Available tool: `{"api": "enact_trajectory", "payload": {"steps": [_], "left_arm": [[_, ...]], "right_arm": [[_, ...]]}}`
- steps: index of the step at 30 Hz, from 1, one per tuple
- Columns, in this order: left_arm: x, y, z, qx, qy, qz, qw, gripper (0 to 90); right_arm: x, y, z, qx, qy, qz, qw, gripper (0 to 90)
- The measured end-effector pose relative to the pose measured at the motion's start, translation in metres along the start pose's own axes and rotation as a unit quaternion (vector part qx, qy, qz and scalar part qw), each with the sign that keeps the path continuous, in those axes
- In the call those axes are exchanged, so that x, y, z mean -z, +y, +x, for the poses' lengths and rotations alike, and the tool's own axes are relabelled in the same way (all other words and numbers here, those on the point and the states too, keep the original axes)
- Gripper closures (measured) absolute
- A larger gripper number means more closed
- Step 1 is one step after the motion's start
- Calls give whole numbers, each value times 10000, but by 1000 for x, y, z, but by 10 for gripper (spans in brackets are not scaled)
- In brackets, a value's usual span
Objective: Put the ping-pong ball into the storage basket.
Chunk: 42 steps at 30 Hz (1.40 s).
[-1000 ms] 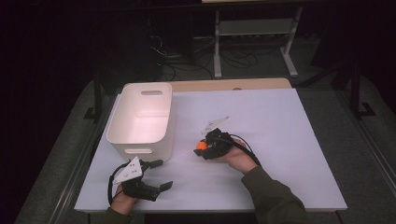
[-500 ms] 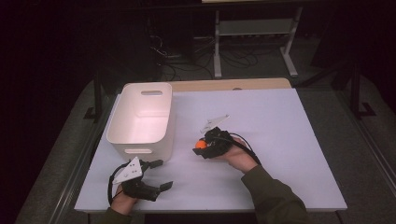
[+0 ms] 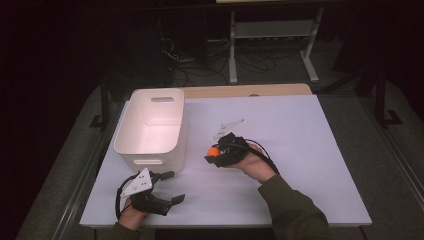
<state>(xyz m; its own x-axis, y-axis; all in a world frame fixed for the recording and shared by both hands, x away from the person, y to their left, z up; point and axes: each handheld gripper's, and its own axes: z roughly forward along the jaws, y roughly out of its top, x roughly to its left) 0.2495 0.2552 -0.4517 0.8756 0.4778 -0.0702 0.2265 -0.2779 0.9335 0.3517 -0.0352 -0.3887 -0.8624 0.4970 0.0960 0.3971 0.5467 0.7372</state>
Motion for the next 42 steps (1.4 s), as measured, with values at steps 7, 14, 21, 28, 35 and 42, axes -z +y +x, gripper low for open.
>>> {"api": "enact_trajectory", "payload": {"steps": [7,14,21,28,35,42], "left_arm": [[0,0,0,-10,0,0,10000,138],[0,0,0,-12,3,5,10000,138],[0,0,0,-2,-1,6,10000,138],[0,0,0,-4,2,4,10000,138],[0,0,0,3,1,2,10000,138],[0,0,1,-9,1,10,10000,138]], "right_arm": [[2,7,1,54,13,-12,10000,493],[5,13,-1,74,63,-52,9999,493],[10,19,-2,43,120,-90,9999,493],[14,27,-3,53,142,-136,9998,493],[17,35,-3,110,141,-155,9997,493],[20,44,-4,154,142,-203,9996,493]]}}
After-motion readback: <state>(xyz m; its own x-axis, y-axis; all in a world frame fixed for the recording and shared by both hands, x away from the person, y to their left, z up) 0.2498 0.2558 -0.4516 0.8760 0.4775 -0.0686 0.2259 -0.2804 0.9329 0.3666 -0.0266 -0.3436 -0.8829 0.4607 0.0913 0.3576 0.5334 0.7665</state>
